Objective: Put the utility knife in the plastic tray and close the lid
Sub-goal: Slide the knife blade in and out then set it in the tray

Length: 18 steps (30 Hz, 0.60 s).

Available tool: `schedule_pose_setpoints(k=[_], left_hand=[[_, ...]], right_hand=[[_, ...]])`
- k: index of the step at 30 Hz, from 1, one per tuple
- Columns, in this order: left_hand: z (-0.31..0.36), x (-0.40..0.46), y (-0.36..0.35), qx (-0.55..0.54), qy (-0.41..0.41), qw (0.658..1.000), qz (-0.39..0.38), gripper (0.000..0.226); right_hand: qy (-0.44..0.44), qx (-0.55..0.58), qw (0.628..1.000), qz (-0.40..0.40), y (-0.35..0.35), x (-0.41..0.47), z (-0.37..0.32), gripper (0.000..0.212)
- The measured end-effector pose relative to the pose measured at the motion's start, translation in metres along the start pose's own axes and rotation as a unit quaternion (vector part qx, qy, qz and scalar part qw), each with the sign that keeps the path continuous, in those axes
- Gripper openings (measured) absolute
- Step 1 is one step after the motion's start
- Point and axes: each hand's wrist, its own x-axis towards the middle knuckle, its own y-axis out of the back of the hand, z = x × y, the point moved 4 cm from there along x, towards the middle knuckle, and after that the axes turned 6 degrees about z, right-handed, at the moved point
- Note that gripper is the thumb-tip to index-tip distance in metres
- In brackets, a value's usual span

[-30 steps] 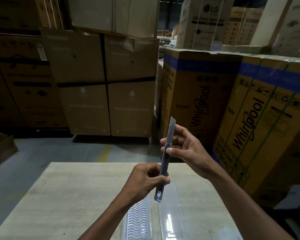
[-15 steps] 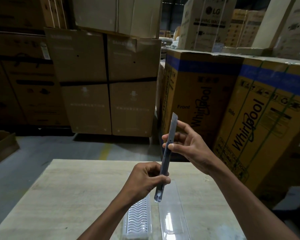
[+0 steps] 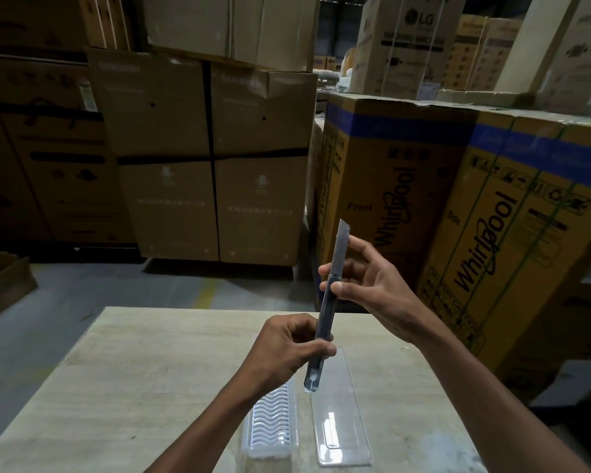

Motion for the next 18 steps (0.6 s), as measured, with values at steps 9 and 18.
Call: schedule_pose_setpoints(k=[9,18], left_hand=[[0.002,-0.004,0.003,0.003,-0.006,1.000,0.010,0.007],[0.013,-0.002,0.002,0.003,-0.020,1.000,0.020,0.005]], right_hand=[[-0.001,0.000,1.000,-0.015,-0.006,-0.006,0.001,0.081],[-0.001,-0.014,0.999,-0.032,-0.013,-0.015,0.003,0.085]])
